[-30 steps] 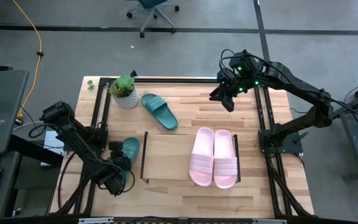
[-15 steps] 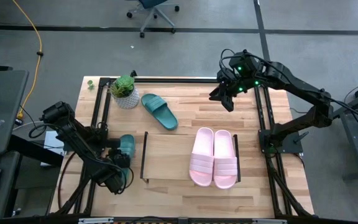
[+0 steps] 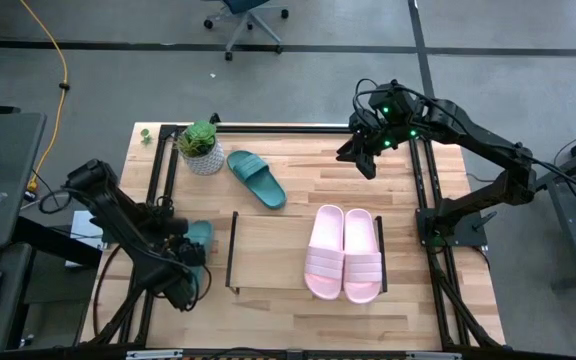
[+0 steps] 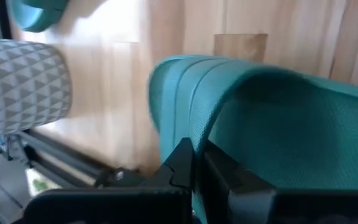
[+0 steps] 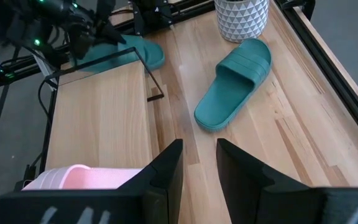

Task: Pick and place slides into the shelf
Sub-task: Put the bottom green slide on the shelf

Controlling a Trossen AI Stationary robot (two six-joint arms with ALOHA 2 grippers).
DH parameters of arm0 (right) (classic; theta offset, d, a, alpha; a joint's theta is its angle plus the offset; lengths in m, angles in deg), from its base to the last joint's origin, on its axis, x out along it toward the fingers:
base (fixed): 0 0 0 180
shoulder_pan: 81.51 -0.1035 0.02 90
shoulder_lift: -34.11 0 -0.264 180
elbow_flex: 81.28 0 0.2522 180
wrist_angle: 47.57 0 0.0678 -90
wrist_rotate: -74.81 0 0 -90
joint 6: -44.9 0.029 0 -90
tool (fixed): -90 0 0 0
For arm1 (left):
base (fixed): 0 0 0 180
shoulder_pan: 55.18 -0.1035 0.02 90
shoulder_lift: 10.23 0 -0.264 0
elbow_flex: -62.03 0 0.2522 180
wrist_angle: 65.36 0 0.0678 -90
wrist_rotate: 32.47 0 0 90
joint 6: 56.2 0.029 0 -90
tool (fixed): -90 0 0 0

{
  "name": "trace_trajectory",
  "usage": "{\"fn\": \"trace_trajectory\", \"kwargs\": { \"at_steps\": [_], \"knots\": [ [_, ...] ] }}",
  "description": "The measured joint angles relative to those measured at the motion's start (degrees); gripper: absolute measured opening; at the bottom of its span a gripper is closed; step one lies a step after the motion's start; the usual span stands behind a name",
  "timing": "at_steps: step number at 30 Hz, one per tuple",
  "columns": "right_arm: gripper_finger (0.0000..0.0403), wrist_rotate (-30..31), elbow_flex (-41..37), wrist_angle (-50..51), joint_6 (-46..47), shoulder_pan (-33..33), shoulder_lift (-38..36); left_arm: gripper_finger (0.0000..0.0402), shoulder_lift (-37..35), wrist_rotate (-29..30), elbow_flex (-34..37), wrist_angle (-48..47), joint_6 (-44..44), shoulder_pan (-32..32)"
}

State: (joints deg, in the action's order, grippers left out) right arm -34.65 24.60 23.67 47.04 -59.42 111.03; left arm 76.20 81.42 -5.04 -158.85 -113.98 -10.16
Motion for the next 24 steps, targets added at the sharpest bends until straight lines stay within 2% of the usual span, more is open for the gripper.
{"fn": "trace_trajectory", "kwargs": {
  "at_steps": [8,16,24],
  "knots": [
    [0.0087,0.02,0.0,-0.6,-0.44,0.01,0.0,0.0002,-3.03,2.36,-8.26,-10.66,-2.09,0.0],
    [0.0087,0.02,0.0,-1.22,-1.04,0.0,0.0,0.0001,-4.22,5.75,-15.39,-10.1,-1.14,-0.04],
    [0.0087,0.02,0.0,-1.22,-2.12,0.02,0.0,0.0,-4.51,3.7,-16.1,-10.26,-0.49,-0.04]
  ]
}}
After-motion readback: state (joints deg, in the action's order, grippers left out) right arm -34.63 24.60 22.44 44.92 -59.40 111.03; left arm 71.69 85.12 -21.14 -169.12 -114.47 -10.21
